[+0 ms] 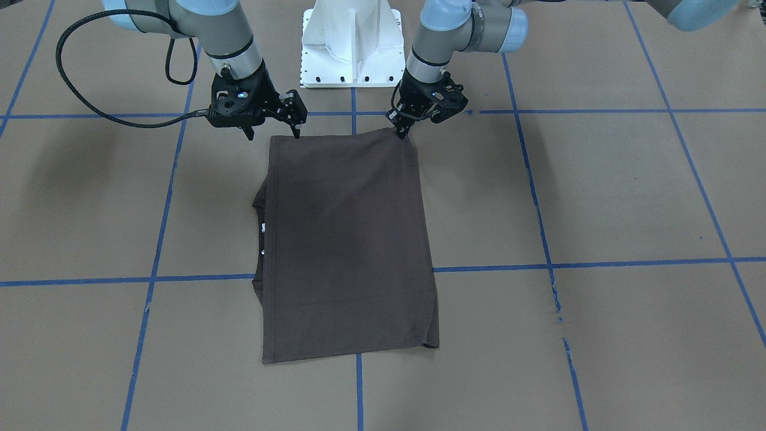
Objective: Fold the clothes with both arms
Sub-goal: 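Grasp the shirt edge nearest the robot with both grippers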
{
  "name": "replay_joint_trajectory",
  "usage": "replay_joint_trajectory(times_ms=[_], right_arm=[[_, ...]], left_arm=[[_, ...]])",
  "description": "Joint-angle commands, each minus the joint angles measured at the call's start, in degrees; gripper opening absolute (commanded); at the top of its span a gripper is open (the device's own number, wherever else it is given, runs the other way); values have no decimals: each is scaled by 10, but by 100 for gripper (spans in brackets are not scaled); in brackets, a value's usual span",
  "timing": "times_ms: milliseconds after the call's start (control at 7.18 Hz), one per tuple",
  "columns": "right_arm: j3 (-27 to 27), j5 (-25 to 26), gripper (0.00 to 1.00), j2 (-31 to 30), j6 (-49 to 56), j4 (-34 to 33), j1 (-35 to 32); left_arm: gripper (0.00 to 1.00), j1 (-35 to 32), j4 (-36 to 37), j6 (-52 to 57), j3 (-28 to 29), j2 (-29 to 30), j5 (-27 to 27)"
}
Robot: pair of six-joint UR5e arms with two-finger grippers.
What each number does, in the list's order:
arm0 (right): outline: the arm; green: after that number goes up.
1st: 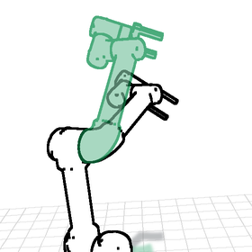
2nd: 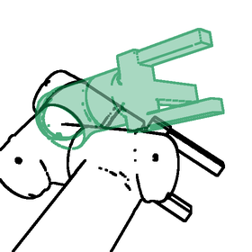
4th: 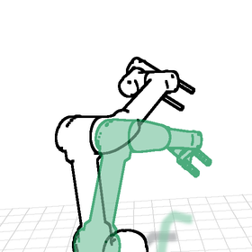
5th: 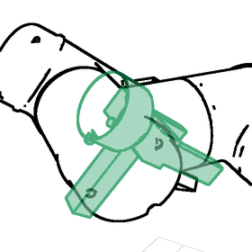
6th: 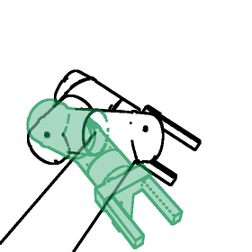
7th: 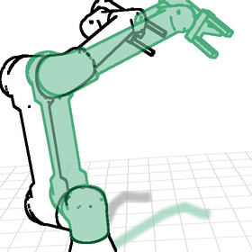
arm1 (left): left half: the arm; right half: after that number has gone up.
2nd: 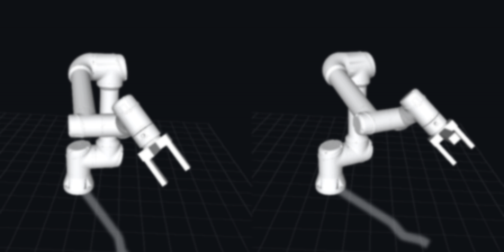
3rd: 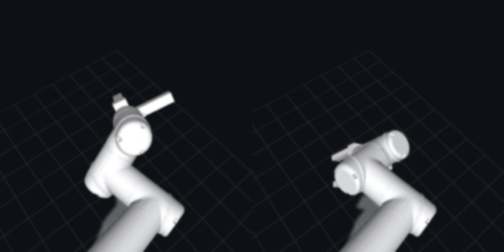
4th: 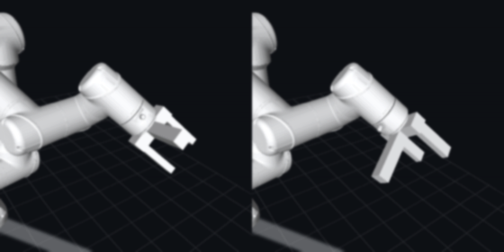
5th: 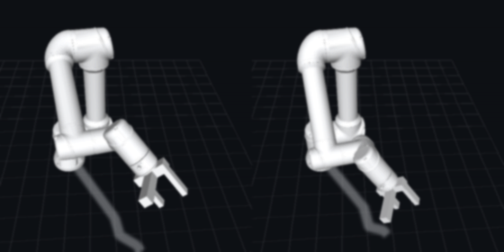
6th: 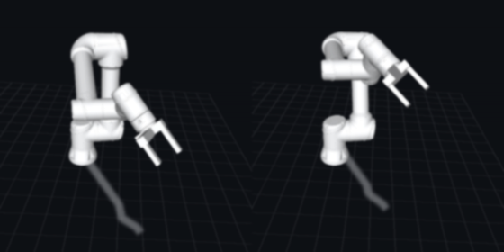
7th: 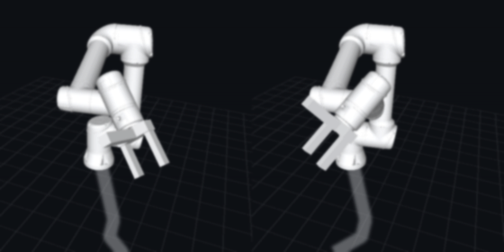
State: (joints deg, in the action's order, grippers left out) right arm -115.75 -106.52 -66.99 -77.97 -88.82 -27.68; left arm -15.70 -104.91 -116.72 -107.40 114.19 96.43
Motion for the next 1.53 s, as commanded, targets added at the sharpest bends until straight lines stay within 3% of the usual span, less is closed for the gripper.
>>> replay_joint_trajectory(times_ms=[0, 139, 418, 1394], right_arm=[[3, 3, 100, 2, -113, 1, 26], [2, 17, 100, -2, -214, 18, 53], [12, 121, 100, -16, -307, 28, 117], [98, 115, 100, -11, -285, 29, 102]], left_arm=[[0, 0, 4, 25, -14, 1, 3], [0, 0, 4, 26, -13, 2, 4], [0, 0, 3, 26, -11, 1, 5], [0, 1, 3, 26, -12, 3, 5]])
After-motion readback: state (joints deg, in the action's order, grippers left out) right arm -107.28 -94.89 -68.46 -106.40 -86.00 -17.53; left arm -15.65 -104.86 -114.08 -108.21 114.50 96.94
